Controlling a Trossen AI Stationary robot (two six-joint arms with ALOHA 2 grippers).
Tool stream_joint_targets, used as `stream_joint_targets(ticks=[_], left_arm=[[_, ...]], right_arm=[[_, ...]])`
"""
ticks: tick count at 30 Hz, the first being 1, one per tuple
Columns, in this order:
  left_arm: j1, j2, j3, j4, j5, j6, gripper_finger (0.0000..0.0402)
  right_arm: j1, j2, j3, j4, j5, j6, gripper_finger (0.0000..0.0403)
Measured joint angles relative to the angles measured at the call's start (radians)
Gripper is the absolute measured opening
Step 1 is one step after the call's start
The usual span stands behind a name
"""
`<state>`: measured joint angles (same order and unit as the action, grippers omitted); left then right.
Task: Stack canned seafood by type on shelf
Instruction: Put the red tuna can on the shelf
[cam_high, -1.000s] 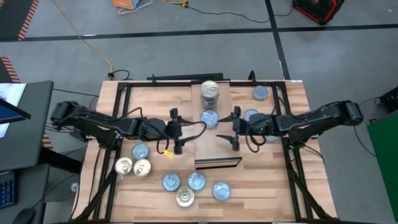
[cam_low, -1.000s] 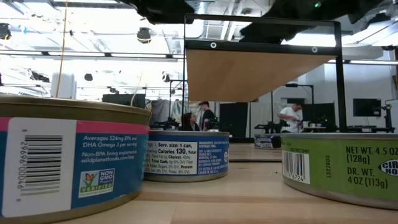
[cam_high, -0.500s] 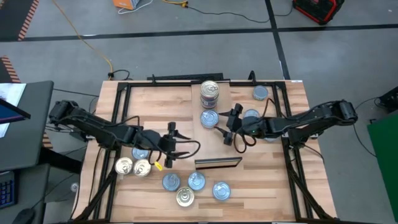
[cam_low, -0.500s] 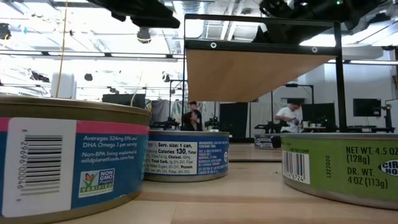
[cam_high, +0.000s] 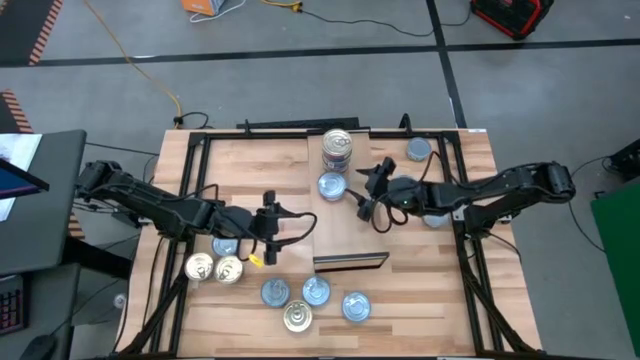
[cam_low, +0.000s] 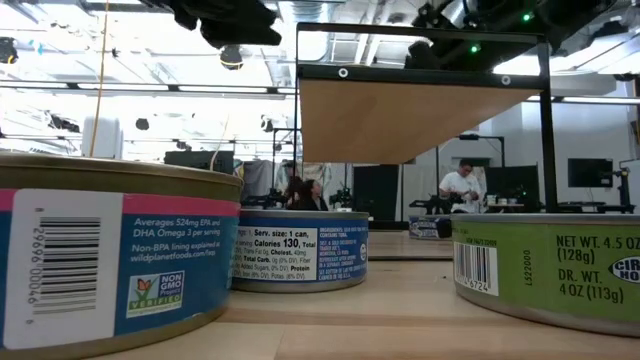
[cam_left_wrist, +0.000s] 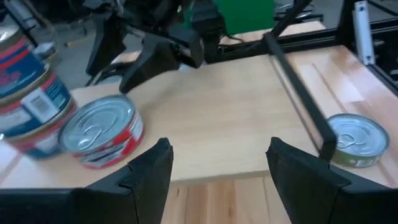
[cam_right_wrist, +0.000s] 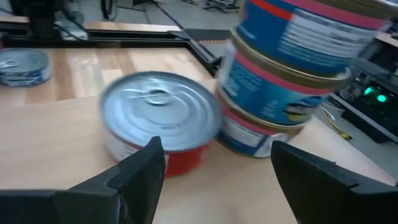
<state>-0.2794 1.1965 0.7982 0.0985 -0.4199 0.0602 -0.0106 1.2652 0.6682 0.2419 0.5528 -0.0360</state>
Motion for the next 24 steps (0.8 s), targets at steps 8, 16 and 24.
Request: stream_joint_targets(ticks=[8, 16, 24], left_arm=[[0.016, 0.017, 0.000, -0.062, -0.139, -0.081, 0.0251], [0.163, 0.133, 0.000, 0.025, -0.122, 0.009, 0.0251], [0.348, 0.140, 0.000, 0.083, 0.104, 0.007, 0.0251]], right_arm=[[0.019, -0.023, 0.034, 0.016, -0.121, 0.010, 0.0317], [0.059, -0.022, 0.131, -0.179, -0.158, 0.100, 0.0317], [0.111, -0.056, 0.205, -0.406, -0.158, 0.195, 0.0317]])
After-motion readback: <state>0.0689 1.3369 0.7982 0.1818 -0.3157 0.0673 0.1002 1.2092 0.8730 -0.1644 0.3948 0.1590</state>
